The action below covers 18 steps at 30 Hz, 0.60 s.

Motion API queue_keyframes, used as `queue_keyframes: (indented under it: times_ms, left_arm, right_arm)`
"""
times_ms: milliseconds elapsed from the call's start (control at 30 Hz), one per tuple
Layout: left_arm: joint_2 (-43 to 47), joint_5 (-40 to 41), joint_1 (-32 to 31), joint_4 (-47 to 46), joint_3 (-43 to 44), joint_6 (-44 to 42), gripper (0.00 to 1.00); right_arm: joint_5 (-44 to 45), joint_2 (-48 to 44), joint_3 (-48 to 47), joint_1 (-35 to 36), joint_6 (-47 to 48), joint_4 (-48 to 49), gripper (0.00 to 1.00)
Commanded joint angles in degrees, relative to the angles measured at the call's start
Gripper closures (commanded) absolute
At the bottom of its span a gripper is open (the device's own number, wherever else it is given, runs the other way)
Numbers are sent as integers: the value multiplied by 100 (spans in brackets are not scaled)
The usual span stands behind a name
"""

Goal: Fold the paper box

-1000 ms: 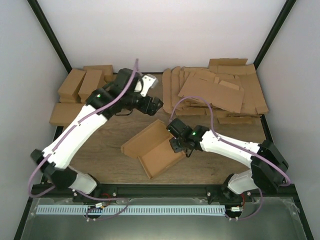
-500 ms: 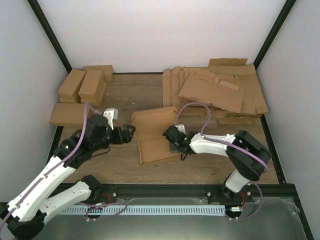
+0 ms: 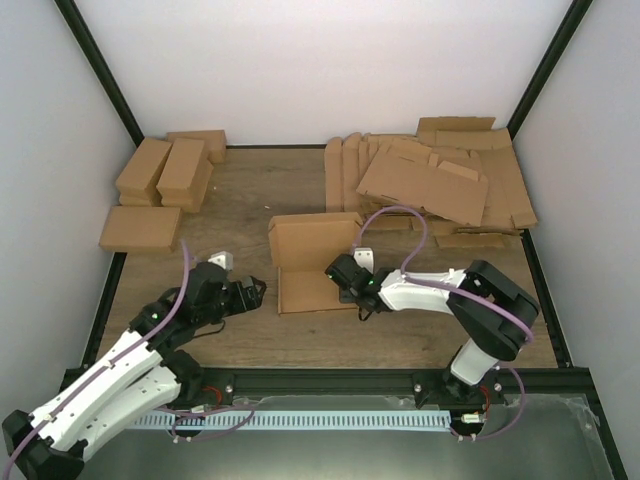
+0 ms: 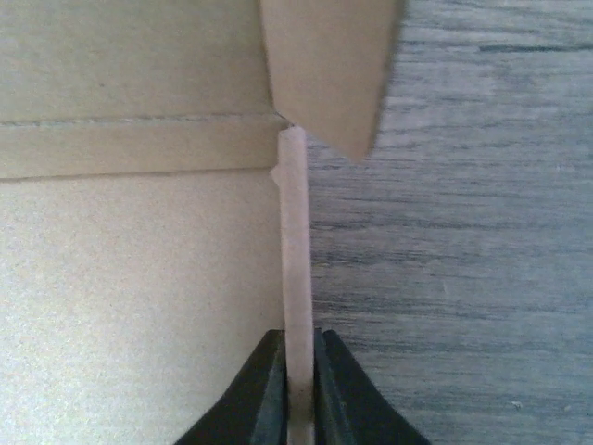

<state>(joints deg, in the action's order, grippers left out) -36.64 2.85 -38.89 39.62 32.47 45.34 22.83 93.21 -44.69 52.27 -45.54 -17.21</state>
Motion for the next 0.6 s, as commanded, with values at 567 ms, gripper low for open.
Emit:
queue_keyframes:
  times_ms: [567]
  left_arm:
    - [-1534,140,-128,-1777,-380,-278,28]
  right_arm:
    - [-131,-422,-105,46,357,2,70]
